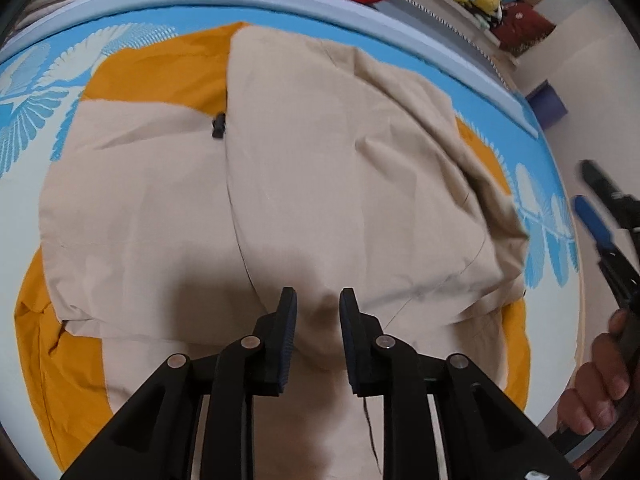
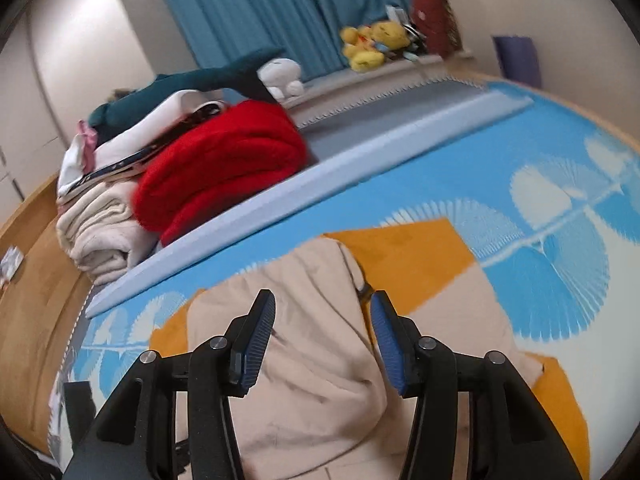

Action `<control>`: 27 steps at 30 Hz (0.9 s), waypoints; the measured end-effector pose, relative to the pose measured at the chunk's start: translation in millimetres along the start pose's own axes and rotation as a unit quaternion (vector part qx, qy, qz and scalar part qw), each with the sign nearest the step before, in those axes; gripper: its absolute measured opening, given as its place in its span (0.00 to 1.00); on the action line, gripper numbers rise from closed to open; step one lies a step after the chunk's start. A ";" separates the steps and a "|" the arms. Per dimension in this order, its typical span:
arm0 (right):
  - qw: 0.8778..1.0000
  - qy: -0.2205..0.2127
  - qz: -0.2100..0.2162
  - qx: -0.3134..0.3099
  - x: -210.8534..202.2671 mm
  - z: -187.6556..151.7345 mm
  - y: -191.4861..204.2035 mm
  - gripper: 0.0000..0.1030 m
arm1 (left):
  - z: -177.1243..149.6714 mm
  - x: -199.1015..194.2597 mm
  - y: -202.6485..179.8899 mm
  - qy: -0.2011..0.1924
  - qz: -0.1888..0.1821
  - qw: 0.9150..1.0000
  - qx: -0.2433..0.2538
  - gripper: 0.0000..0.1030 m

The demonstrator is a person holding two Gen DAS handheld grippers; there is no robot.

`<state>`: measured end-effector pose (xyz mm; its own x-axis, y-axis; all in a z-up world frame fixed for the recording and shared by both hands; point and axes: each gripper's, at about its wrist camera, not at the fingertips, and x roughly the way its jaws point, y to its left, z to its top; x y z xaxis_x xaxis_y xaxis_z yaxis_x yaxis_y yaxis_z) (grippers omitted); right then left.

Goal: Fold large clothes
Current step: 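Move both open grippers to the jacket hem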

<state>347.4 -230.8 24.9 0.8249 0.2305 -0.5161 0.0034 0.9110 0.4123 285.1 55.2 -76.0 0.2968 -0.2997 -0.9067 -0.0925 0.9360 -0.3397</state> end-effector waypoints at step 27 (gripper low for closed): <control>0.958 0.281 -0.064 -0.003 84.9 -56.1 -19.0 0.53 | 11.3 -12.1 -4.8 -0.015 0.058 0.998 -0.007 0.29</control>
<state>385.7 -209.3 -68.8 0.3844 0.2637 -0.8847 0.0792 0.9454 0.3162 292.7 56.4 -60.6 0.3111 -0.1844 -0.9323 -0.1416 0.9611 -0.2373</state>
